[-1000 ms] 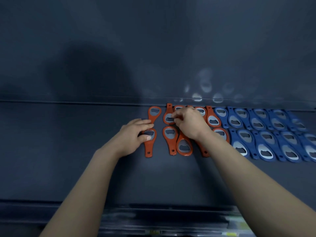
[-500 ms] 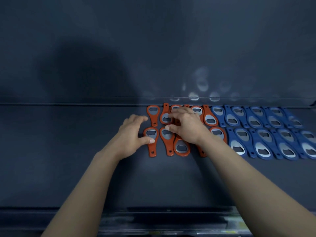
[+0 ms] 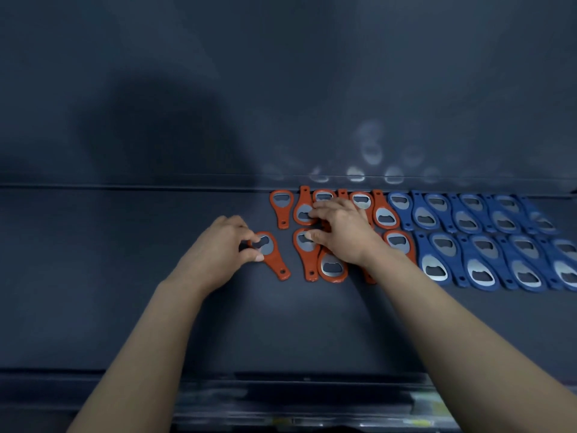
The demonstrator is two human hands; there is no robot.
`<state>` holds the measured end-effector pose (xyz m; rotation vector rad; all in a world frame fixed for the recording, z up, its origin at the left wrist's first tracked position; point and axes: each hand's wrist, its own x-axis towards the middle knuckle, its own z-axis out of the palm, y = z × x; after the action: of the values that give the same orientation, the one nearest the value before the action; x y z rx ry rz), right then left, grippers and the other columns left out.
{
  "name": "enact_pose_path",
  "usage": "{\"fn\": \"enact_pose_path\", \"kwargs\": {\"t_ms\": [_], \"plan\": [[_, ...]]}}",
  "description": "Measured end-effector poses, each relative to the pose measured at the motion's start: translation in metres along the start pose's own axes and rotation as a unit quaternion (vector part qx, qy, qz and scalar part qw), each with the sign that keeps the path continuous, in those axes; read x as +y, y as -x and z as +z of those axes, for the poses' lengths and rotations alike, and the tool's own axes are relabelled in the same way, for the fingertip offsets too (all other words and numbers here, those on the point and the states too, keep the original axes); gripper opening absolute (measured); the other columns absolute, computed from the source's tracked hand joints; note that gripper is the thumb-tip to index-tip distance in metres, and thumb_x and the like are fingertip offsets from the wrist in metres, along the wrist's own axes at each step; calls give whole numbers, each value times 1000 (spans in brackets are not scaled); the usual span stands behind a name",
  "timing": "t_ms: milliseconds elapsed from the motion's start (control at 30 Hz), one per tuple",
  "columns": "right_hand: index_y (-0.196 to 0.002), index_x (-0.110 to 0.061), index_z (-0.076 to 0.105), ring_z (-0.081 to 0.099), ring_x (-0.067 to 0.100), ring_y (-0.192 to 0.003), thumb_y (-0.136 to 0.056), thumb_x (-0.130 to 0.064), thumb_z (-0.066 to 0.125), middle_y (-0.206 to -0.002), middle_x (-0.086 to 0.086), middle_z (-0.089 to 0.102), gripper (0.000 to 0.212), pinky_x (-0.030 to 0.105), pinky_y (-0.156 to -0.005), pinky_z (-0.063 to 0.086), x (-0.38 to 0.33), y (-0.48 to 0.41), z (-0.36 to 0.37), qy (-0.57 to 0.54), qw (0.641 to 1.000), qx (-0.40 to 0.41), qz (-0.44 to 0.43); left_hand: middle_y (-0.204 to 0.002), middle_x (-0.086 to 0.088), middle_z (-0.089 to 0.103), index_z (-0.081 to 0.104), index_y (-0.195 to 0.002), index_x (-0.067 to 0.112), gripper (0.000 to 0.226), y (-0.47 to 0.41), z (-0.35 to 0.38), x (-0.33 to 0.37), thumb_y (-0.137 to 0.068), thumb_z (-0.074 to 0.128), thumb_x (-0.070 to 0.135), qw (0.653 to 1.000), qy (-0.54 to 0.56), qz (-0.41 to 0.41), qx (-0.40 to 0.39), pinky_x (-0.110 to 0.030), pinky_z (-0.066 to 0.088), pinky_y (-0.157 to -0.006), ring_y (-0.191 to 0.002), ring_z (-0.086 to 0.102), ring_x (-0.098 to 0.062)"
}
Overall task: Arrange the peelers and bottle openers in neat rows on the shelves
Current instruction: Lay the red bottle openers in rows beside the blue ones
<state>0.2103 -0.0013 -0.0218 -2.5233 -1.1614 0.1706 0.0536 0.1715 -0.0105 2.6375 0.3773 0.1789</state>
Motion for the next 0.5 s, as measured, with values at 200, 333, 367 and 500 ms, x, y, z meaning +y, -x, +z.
{"fn": "enact_pose_path", "kwargs": {"t_ms": [200,333,367,500], "plan": [[-134,-24,49,19,17,-139,-88,-42,59,-148,-9,36,51,40,-110,15,1,0,2,0,1000,3,-1,-93,10,56,61,-70,14,21,15,0,0,-77,73,28,1000,17,21,7,-24,39,-78,-89,48,-7],[-133,-24,50,20,18,-138,-88,-43,58,-147,-8,37,50,40,-110,16,2,-1,2,10,1000,7,-4,-83,10,45,46,-61,16,37,23,8,7,-76,72,37,999,27,-14,12,-19,35,-69,-82,42,-4],[-133,-24,50,21,19,-138,-88,-43,58,-147,-8,38,49,41,-110,16,2,-1,2,13,1000,8,-5,-83,10,43,44,-60,16,40,25,11,10,-77,71,39,999,27,-24,14,-19,34,-67,-81,41,-4],[-132,-23,51,22,19,-138,-89,-41,57,-146,-7,39,47,41,-109,18,1,0,5,14,1000,20,-5,-83,3,45,44,-66,14,39,25,19,25,-80,66,44,999,23,-29,17,-30,42,-69,-81,51,-12]]}}
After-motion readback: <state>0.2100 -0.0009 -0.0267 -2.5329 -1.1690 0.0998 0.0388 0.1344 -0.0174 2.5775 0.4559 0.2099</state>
